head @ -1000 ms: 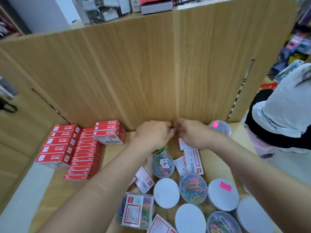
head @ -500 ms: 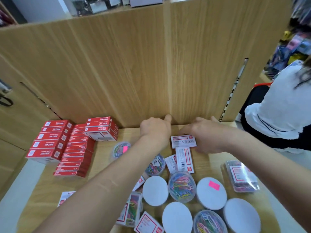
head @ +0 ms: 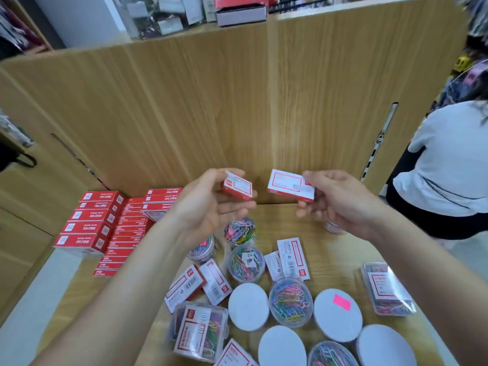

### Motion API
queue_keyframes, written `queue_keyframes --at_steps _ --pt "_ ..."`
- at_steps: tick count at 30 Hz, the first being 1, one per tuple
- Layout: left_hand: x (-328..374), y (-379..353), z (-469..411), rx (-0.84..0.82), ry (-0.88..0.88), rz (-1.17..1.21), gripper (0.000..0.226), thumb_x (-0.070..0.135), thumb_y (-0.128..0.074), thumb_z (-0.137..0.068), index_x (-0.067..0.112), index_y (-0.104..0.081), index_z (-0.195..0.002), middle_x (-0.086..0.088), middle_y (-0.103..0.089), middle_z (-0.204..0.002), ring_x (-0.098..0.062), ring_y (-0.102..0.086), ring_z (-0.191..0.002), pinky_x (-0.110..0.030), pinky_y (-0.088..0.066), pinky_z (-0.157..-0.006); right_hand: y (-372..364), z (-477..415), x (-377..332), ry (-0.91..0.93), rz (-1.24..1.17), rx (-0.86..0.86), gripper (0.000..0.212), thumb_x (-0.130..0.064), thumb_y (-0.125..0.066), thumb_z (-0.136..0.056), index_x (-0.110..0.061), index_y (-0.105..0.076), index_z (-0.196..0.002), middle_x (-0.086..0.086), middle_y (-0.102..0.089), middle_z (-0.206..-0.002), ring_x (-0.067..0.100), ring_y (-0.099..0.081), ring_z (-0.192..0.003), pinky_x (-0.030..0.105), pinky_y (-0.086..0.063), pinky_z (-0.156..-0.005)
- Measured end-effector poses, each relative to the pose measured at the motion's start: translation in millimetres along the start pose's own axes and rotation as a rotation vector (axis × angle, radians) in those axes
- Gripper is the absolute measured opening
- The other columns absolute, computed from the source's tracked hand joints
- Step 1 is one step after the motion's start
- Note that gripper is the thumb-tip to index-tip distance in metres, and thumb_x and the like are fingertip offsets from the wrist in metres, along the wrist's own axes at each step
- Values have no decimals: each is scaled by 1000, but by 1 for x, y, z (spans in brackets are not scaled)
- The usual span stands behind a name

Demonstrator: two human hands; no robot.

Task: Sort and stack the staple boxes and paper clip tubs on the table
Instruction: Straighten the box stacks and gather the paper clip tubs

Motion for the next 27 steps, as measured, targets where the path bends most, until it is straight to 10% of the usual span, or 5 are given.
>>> queue_keyframes --at_steps 9,27 --pt "-6 -1 25 -55 -37 -54 16 27 -59 -88 13 -59 -96 -17 -70 -91 -27 -71 -63 -24 -56 -52 -45 15 -12 86 19 -223 30 -29 -46 -97 -7 -65 -91 8 -62 -66 15 -63 -51 16 -39 -44" --pt "3 92 88 165 -264 89 19 7 -56 -85 6 -66 -101 -7 -69 -76 -9 -63 -59 -17 -50 -50 -110 22 -21 67 -24 -209 17 -4 -63 -83 -9 -71 -98 14 -66 -86 15 -53 -64 23 -38 -57"
Point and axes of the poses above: each hand's wrist, its own z-axis away from the middle knuckle, its own y-axis out of the back of the hand, x = y × z, the point moved 7 cm from there along -z, towards the middle knuckle
